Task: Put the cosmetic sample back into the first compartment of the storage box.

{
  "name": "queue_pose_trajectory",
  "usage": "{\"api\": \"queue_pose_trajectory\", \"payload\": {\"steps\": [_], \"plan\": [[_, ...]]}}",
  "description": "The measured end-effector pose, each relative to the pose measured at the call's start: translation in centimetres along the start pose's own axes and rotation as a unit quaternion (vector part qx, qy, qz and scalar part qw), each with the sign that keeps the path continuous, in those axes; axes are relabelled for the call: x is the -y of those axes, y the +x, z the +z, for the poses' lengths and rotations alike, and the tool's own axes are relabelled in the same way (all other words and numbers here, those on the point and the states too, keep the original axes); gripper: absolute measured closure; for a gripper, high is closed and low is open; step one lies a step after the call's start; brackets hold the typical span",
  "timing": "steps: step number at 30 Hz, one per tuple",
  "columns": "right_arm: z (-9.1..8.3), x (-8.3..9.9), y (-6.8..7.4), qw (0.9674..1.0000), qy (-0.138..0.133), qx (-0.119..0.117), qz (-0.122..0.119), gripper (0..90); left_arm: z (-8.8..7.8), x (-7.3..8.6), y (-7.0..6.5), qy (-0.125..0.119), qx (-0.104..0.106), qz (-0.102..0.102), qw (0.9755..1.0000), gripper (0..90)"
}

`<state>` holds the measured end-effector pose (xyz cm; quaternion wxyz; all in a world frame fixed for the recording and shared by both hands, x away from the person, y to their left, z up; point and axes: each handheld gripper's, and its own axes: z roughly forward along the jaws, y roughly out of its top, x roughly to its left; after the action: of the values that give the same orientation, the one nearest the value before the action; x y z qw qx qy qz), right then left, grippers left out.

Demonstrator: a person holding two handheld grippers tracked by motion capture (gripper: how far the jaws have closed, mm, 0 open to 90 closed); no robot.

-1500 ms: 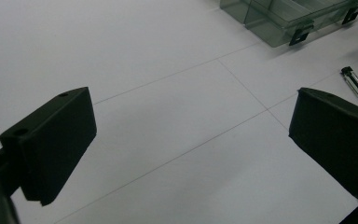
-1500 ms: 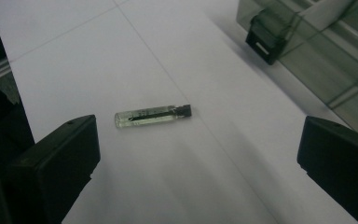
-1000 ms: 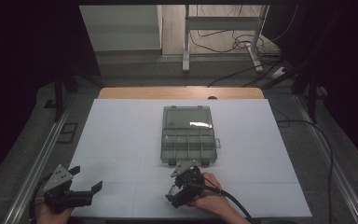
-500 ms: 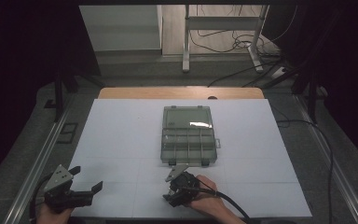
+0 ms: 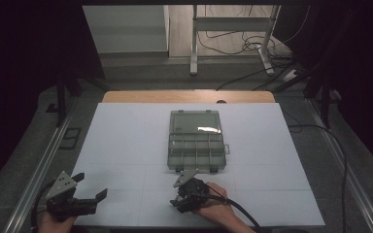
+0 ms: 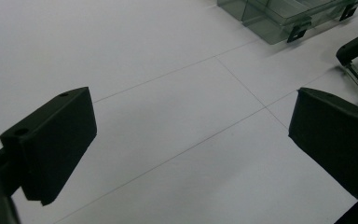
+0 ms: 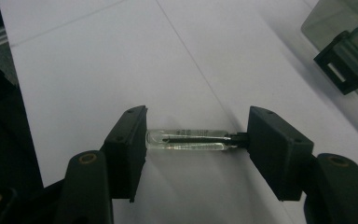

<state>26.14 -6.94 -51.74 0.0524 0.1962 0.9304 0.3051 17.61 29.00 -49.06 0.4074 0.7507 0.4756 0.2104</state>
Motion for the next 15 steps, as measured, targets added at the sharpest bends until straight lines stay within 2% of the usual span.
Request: {"api": "queue_pose_trajectory", "payload": {"steps": [4, 6, 10, 15], "plan": [[-0.3, -0.1, -0.2, 1.0, -0.006, 0.0, -0.003, 39.9, 0.1, 0.0, 0.0, 0.004, 0.013, 0.007, 0.9999, 1.4], [-0.5, -0.1, -0.2, 0.9999, -0.008, -0.004, 0.006, 40.0, 0.2, -0.1, -0.1, 0.004, 0.018, 0.015, 0.9997, 1.4], [-1.0, -0.3, -0.6, 0.9998, -0.016, -0.005, 0.01, 40.0, 0.2, -0.1, -0.3, 0.007, 0.02, 0.023, 0.9995, 1.4], [-1.4, -0.5, -1.1, 0.9995, -0.024, -0.007, 0.017, 39.9, 0.1, -0.1, 0.0, 0.005, 0.026, 0.013, 0.9996, 1.7]]}}
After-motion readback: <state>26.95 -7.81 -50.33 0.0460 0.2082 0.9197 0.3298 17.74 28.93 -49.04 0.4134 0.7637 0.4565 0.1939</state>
